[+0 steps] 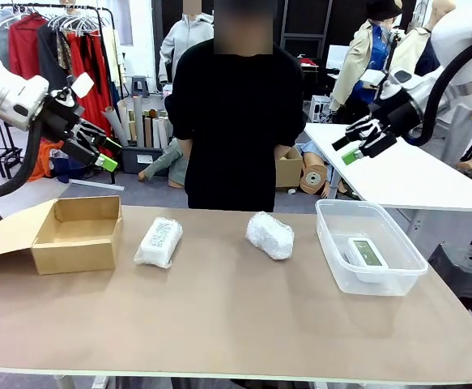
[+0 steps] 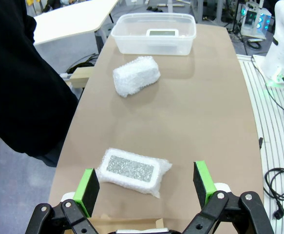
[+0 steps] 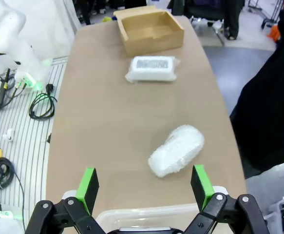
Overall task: Separate and place wrapped and unwrapped clocks.
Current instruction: Pick up the Digital clock indicated by the person.
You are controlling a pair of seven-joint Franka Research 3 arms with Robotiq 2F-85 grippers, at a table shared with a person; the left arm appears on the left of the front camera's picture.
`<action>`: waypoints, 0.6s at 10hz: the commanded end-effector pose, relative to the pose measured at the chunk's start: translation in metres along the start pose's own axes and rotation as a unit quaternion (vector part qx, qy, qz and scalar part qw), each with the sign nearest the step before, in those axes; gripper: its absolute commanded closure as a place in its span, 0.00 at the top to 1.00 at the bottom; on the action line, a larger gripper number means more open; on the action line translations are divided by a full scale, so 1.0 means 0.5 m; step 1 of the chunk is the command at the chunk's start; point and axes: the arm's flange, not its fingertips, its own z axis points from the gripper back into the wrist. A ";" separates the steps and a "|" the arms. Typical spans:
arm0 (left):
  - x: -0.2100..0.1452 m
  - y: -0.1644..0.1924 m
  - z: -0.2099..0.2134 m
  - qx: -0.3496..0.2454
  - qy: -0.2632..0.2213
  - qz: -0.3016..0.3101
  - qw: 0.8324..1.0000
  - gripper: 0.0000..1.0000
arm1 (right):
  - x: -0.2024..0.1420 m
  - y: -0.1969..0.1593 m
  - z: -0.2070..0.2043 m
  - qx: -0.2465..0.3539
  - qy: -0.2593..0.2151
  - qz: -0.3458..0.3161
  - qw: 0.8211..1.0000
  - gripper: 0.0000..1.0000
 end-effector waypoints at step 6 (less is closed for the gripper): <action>0.002 -0.001 0.003 0.001 -0.001 -0.001 1.000 1.00 | 0.010 0.016 0.064 -0.023 -0.034 0.029 0.999 1.00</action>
